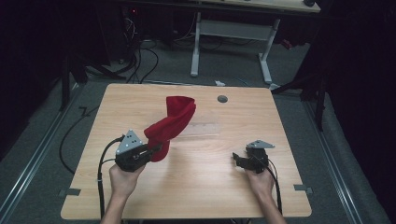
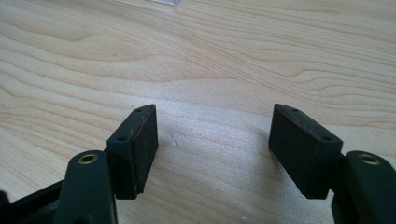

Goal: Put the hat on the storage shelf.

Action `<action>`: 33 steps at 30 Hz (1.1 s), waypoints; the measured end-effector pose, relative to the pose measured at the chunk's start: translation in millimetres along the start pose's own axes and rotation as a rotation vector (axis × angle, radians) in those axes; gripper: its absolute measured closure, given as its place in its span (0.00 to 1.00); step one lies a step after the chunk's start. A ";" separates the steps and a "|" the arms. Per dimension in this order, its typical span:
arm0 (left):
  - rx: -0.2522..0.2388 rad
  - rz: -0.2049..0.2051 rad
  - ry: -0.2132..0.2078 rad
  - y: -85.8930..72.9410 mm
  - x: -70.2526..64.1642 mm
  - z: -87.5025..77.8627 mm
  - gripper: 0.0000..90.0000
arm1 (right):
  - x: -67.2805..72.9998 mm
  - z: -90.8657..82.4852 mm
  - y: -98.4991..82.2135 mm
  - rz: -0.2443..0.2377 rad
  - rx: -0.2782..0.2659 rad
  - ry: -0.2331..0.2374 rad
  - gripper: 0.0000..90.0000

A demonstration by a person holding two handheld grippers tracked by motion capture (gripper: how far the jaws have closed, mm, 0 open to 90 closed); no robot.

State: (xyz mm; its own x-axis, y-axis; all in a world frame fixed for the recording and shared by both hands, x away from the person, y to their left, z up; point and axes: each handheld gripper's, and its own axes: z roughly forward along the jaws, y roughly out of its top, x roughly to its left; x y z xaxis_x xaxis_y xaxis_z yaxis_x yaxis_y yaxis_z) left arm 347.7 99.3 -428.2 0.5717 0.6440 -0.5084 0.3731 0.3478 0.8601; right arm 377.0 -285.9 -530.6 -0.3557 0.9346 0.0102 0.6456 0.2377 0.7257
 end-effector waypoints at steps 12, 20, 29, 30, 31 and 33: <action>-0.044 -0.061 0.027 24.7 6.7 4.9 0.94 | 3.4 1.0 0.3 -0.024 0.006 -0.017 0.35; -0.074 -0.075 0.043 39.6 14.7 11.7 0.93 | 3.6 1.1 0.2 -0.025 0.005 -0.014 0.35; -0.093 -0.095 0.057 50.7 23.0 21.6 0.93 | 3.8 1.0 0.1 -0.027 0.006 -0.014 0.35; -0.095 -0.094 0.059 52.4 24.3 22.2 0.93 | 4.0 1.0 0.1 -0.026 0.007 -0.014 0.35; -0.099 -0.099 0.061 54.2 25.5 23.1 0.93 | 4.0 0.9 0.1 -0.026 0.007 -0.014 0.35; -0.110 -0.108 0.068 58.2 28.9 25.0 0.93 | 4.0 0.9 0.1 -0.026 0.007 -0.014 0.35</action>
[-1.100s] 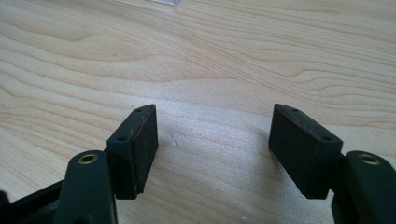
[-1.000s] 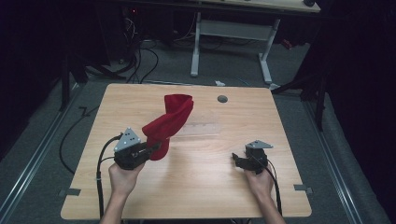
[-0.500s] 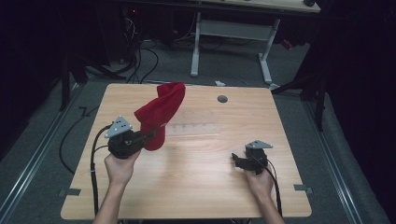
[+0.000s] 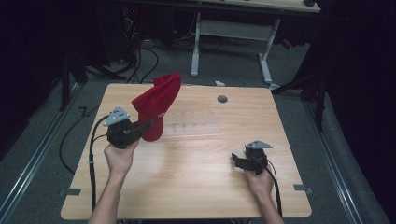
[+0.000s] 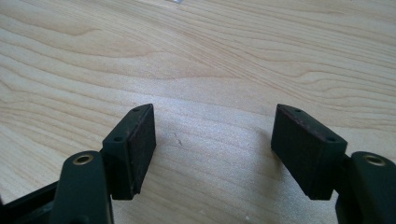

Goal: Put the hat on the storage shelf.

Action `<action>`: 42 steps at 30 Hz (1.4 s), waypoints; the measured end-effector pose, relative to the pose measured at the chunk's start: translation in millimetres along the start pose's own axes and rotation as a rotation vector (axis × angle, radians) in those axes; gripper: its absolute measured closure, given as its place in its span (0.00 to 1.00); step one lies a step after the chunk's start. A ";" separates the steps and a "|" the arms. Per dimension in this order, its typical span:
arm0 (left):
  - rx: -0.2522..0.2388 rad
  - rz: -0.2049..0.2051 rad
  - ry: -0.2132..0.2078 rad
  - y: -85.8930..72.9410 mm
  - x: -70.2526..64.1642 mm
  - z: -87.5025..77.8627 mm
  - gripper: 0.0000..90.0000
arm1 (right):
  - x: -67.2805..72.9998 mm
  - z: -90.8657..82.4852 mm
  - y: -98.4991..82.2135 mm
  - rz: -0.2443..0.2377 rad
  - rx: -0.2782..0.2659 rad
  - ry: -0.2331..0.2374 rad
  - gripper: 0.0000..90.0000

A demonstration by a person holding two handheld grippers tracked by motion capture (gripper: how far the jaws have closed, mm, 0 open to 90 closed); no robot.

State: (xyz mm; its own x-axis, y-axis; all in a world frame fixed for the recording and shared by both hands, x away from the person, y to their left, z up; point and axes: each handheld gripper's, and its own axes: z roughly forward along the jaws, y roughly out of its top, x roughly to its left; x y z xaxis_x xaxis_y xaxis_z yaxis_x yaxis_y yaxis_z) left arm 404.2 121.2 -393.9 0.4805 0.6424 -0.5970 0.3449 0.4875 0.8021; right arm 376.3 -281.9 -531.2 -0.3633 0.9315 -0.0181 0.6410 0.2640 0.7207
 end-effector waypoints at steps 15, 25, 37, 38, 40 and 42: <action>-0.053 0.037 0.031 10.0 19.9 18.5 0.94 | 0.3 0.0 0.0 -0.001 -0.001 0.002 0.35; -0.041 0.055 0.082 4.0 39.1 33.2 0.94 | 0.5 -0.1 0.0 -0.002 -0.001 0.002 0.34; -0.035 0.065 0.077 -2.4 46.6 41.3 0.94 | 0.7 -0.2 -0.1 -0.003 0.000 0.002 0.35; -0.037 0.066 0.075 -2.7 46.7 41.3 0.94 | 0.8 -0.2 -0.1 -0.004 0.000 0.003 0.34; -0.037 0.070 0.074 -3.5 47.6 41.4 0.94 | 0.8 -0.3 -0.1 -0.004 0.000 0.003 0.35; -0.045 0.064 0.076 -4.9 49.7 41.6 0.94 | 0.8 -0.3 -0.2 -0.004 0.000 0.003 0.34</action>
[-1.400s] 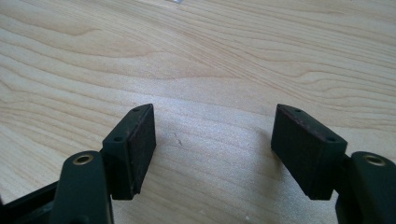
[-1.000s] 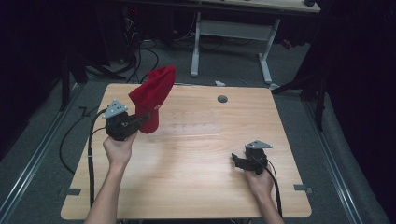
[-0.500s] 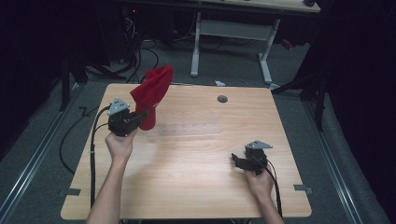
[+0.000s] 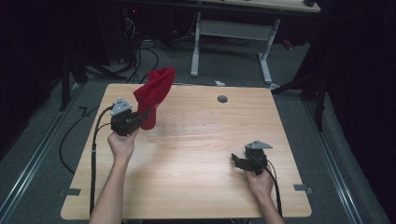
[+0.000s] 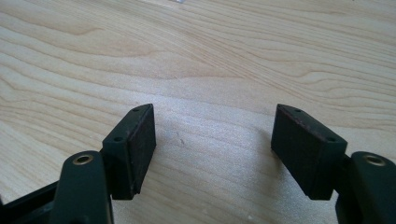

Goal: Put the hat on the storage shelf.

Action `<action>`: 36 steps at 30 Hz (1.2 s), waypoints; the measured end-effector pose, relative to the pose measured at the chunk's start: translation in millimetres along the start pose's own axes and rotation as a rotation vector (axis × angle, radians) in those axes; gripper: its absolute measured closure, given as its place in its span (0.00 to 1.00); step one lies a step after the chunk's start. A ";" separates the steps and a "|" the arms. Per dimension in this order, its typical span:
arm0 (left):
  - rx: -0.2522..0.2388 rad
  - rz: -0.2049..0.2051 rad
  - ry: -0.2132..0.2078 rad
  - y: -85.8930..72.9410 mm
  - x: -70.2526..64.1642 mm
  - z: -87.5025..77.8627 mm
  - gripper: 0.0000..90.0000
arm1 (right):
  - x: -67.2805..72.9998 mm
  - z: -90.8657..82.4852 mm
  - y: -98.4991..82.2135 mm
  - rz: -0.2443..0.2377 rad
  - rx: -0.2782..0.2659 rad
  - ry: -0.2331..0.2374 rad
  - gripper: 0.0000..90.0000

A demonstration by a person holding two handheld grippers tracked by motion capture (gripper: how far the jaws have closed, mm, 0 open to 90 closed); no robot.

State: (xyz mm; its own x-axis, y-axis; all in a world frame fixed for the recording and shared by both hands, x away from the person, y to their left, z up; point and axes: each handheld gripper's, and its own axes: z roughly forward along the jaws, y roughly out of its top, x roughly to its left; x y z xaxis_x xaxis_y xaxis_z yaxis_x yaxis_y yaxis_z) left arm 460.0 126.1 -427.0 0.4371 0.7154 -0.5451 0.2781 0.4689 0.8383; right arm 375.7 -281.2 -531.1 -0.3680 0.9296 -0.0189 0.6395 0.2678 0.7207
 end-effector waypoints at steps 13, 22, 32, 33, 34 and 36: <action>-0.029 -0.046 0.005 -9.0 10.0 -7.3 0.94 | 0.2 0.0 -0.1 -0.001 0.000 0.000 0.35; 0.018 -0.051 0.045 -20.5 19.0 -11.1 0.93 | 0.3 -0.1 0.0 -0.001 0.001 0.002 0.34; 0.051 -0.065 0.068 -26.0 23.2 -16.5 0.91 | 0.7 -0.1 0.0 0.002 0.001 0.003 0.34; 0.055 -0.066 0.071 -26.4 23.9 -17.2 0.91 | 0.7 -0.1 0.0 0.001 0.001 0.003 0.35; 0.056 -0.066 0.072 -26.6 24.2 -17.8 0.91 | 0.7 -0.1 0.0 0.001 0.001 0.003 0.34; 0.062 -0.071 0.075 -27.1 24.6 -19.2 0.90 | 0.7 -0.1 0.0 0.000 0.001 0.003 0.34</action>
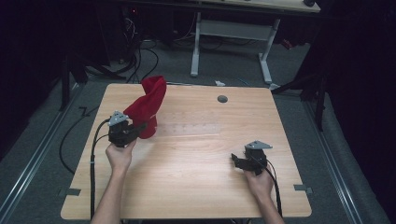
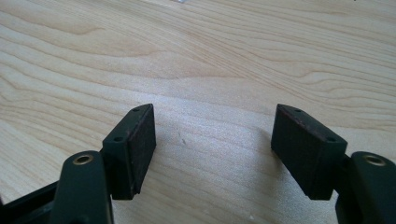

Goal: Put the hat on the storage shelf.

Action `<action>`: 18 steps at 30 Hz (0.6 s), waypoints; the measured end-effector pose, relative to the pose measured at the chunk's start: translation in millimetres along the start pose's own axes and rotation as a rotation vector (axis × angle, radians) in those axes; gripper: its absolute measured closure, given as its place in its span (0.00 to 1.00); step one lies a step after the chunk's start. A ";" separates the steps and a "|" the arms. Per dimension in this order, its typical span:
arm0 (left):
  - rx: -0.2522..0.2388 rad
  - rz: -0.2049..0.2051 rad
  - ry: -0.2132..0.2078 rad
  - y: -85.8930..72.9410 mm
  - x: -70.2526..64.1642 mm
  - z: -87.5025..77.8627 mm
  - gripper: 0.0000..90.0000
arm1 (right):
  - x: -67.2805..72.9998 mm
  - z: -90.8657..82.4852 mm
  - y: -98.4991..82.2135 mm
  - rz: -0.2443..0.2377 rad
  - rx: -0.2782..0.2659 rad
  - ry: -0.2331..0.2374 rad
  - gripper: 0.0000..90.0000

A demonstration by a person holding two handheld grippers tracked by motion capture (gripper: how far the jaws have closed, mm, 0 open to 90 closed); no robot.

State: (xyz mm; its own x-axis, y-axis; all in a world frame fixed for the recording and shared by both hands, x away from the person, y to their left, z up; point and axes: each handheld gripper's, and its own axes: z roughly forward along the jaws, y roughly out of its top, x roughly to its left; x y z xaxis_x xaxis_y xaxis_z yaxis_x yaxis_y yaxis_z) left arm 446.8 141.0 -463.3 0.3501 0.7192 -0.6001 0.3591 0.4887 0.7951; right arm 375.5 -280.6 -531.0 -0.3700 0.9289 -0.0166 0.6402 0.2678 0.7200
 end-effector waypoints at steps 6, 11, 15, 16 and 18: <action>0.019 -0.001 0.017 -1.6 0.7 -4.2 0.80 | 0.1 0.0 0.0 -0.001 0.000 0.000 0.34; 0.006 0.000 0.032 -3.0 -0.4 -9.7 0.64 | 0.0 0.1 0.0 -0.002 -0.001 0.000 0.34; 0.010 0.003 0.047 -4.9 0.6 -13.9 0.57 | 0.1 0.0 0.0 -0.001 0.000 0.001 0.35; 0.008 0.000 0.050 -5.6 0.5 -15.2 0.55 | 0.1 0.0 0.0 -0.001 0.000 0.001 0.34; 0.022 0.010 0.060 -6.7 -0.4 -16.4 0.53 | 0.1 0.1 0.0 -0.002 -0.001 0.001 0.35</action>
State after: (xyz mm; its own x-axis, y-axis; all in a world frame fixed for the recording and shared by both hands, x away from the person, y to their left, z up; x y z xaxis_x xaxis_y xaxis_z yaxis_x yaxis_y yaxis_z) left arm 430.0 145.5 -467.0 0.3011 0.7527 -0.5855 0.3750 0.4710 0.7984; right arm 375.5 -280.5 -531.1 -0.3719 0.9281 -0.0176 0.6389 0.2697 0.7205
